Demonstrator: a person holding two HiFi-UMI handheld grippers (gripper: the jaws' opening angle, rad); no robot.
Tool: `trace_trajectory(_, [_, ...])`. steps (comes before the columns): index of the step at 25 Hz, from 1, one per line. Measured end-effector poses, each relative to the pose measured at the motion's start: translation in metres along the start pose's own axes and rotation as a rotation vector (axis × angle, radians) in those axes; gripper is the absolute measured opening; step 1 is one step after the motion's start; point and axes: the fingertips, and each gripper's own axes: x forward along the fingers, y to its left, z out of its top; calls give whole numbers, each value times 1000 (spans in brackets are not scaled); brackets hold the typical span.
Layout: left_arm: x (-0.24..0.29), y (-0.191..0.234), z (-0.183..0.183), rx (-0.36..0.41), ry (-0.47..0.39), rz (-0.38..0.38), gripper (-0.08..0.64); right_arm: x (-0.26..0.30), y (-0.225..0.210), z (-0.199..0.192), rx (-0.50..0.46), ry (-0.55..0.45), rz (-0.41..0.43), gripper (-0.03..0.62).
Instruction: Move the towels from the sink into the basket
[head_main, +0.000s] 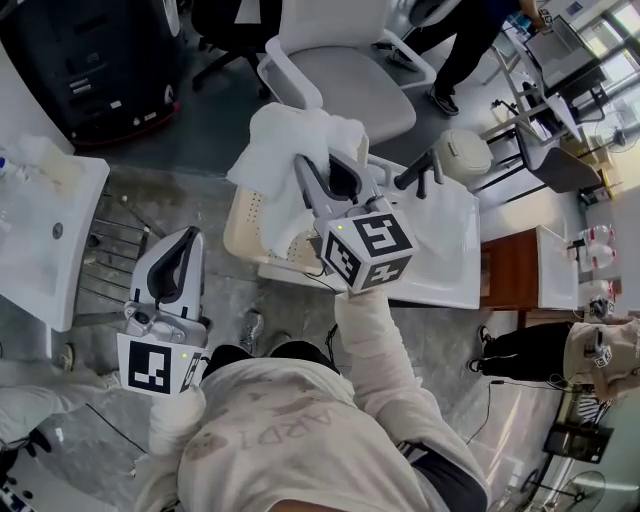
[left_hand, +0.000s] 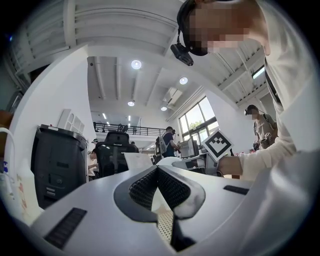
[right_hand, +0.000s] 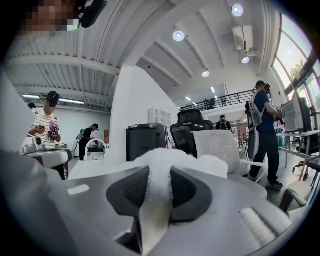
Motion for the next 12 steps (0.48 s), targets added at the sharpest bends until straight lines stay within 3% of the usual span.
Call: trace_trajectory(12, [9, 9, 1, 5, 1, 6, 6, 24, -17, -40, 70, 93, -26, 103])
